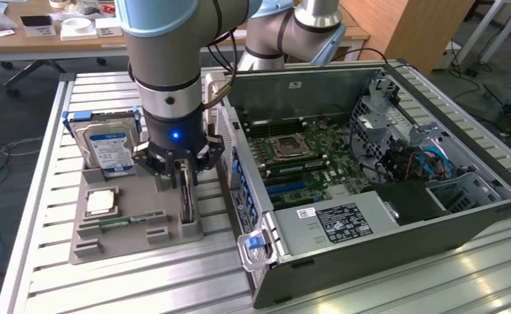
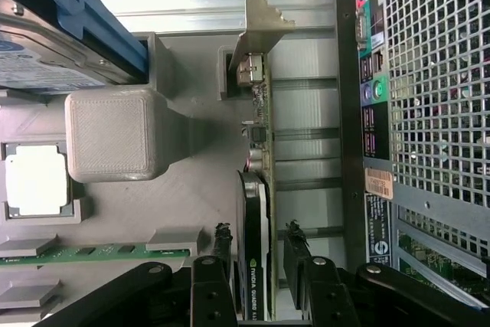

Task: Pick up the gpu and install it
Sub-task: 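Pick up the gpu and move the gpu toward the slot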

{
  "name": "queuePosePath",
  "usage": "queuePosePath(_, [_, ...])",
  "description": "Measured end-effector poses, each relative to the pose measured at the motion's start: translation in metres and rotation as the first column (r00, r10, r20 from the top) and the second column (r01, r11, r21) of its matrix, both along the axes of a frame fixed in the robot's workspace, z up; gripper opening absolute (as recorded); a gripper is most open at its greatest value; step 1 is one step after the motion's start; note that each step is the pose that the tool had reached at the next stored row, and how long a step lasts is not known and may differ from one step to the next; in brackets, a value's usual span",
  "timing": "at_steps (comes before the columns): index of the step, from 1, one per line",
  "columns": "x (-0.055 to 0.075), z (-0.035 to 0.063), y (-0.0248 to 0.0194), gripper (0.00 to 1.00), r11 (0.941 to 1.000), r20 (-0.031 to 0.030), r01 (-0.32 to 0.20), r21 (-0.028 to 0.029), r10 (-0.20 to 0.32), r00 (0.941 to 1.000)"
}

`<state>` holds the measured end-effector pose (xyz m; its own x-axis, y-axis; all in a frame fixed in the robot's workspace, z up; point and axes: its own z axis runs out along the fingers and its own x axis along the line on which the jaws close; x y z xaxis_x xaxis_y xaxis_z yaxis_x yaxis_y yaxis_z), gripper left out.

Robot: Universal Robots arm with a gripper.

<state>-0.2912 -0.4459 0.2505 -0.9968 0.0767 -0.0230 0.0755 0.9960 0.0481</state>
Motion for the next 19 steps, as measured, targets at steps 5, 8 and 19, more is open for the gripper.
queuePosePath(5, [0.0004, -0.0005, 0.0001, 0.42, 1.0000, 0.0001, 0.000, 0.0003, 0.000, 1.0000])
queuePosePath(8, [0.0007, -0.0023, 0.0000, 0.42, 1.0000, 0.0001, 0.000, 0.0003, 0.000, 1.0000])
queuePosePath(19, [0.0023, -0.0082, 0.0000, 0.42, 1.0000, 0.0001, 0.000, 0.0002, 0.000, 1.0000])
